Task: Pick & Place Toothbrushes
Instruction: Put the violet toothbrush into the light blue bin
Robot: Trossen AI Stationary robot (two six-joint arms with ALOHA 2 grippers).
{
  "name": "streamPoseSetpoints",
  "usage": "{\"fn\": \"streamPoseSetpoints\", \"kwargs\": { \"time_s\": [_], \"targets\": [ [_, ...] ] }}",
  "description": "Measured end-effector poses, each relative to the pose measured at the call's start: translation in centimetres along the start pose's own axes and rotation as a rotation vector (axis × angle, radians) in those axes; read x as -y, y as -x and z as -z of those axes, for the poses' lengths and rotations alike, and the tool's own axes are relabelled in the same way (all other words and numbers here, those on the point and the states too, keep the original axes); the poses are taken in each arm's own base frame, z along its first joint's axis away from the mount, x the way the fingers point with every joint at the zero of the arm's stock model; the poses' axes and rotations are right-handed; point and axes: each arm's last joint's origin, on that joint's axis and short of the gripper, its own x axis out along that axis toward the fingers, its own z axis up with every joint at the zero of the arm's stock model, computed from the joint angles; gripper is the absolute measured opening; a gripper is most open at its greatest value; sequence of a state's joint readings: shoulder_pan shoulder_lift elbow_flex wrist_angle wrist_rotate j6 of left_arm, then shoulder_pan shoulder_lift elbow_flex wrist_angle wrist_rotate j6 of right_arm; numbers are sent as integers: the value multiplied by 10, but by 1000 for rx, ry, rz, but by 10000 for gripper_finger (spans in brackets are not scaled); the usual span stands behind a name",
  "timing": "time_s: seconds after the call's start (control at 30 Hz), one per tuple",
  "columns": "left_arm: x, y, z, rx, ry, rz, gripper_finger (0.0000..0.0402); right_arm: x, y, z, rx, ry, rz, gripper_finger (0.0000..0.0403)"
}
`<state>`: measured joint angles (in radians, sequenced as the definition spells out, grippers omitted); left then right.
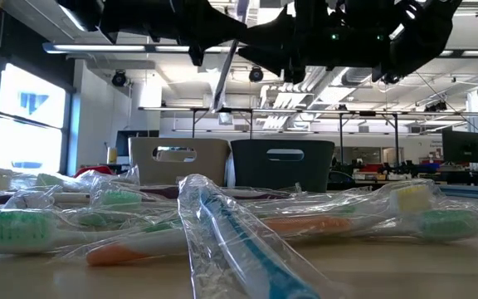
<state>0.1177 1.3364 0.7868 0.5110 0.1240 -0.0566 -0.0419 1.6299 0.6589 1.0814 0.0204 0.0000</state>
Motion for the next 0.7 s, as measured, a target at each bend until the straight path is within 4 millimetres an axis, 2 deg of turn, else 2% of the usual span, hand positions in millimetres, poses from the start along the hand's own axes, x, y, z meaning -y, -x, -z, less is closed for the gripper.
{"fn": "streamPoseSetpoints", "kwargs": {
  "time_s": [0.33,0.6,0.7],
  "targets": [
    [0,0,-1,13,-2,1,13,7,-1,2,-10,-38,-24,227],
    [0,0,-2,15,-2,1,13,6,-27,16,-31,-54,-49,227],
    [0,0,-1,7,-1,0,13,5,-29,18,-34,-54,-51,227]
  ]
}}
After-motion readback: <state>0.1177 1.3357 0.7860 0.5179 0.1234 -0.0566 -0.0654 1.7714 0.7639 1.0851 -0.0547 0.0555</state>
